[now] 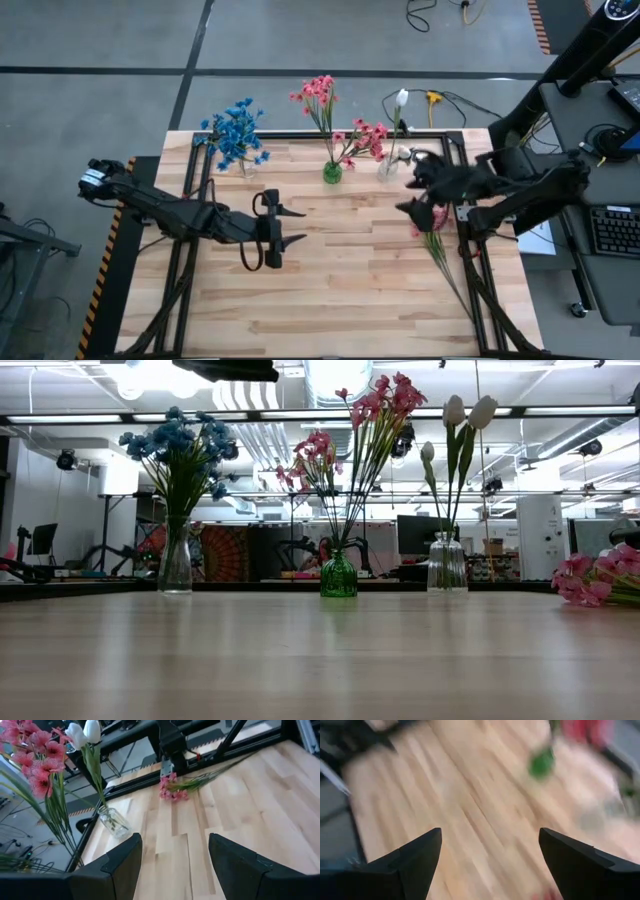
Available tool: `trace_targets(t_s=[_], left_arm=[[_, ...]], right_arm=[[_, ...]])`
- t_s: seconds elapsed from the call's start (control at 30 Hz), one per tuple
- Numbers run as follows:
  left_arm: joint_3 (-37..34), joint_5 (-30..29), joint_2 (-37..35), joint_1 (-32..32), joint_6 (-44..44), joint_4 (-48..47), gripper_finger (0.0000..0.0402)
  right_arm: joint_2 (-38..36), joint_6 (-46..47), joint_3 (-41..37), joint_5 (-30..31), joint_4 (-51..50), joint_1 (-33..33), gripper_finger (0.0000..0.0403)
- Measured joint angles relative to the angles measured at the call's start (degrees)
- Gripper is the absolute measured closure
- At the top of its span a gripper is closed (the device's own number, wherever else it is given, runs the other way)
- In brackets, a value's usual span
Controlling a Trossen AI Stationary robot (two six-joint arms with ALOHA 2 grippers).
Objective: Sort flowers into vase by color
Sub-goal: Put the right pink flower into the green vase
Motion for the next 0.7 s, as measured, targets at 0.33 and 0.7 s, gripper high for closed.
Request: trace_targets(t_s=[0.33,0.7], left_arm=[[-0.4,-2.8,0.0,0.0,-0.2,-2.0,0.0189],[-0.4,-8.0,-0.3,0.0,-0.7,-6.9,0.0189]], right_arm=[[2.4,22.3,-6.8,-7.1,-13.5,6.2,0.0078],[1.0,36.6,-27.0,-20.0,-11.5,6.2,0.0078]])
